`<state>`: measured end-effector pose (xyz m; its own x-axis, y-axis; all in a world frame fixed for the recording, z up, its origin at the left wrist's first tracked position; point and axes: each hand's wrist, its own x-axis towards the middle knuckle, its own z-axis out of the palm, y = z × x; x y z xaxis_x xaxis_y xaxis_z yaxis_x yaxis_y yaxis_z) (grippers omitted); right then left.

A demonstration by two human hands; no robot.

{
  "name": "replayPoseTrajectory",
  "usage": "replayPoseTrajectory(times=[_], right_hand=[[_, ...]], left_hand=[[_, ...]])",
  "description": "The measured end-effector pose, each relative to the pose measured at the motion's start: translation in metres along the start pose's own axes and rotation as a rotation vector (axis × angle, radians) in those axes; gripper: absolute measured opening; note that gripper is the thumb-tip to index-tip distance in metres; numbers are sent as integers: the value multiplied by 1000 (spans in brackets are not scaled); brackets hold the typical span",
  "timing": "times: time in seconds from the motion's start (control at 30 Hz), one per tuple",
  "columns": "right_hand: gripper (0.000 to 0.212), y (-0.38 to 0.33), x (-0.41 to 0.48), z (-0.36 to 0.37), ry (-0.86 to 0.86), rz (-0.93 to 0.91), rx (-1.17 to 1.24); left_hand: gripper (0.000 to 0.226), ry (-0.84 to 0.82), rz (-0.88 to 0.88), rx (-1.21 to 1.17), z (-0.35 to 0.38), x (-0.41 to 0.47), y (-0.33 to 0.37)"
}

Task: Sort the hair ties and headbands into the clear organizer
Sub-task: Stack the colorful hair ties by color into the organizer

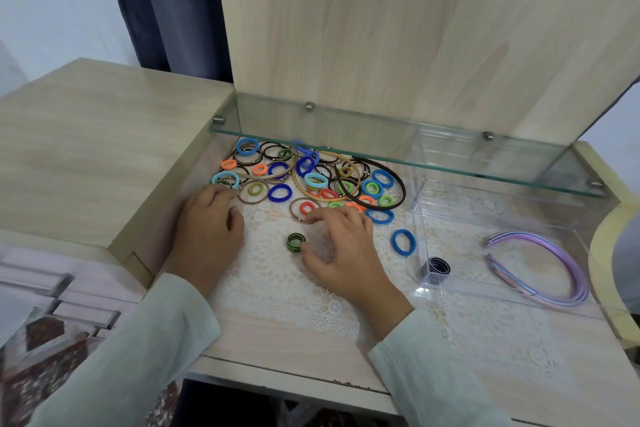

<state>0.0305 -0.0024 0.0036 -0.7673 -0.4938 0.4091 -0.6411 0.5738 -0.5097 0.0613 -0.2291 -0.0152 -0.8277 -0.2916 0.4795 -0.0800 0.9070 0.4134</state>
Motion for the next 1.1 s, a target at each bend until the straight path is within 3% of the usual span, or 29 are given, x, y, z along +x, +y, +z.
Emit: replayPoseTrajectory(times=[0.23,0.5,0.73,1.1], right_hand=[[17,3,2,2,123,187,31],[16,6,4,3,176,215,31],[15,7,4,4,183,225,24],[17,8,4,6,194,229,16]], left_hand=[[20,35,250,-135,-9,-3,10],[26,-34,243,-324,-9,-21,31],[20,-131,556,-390,-3,-23,26],[21,-184,517,-403,-2,-22,28]])
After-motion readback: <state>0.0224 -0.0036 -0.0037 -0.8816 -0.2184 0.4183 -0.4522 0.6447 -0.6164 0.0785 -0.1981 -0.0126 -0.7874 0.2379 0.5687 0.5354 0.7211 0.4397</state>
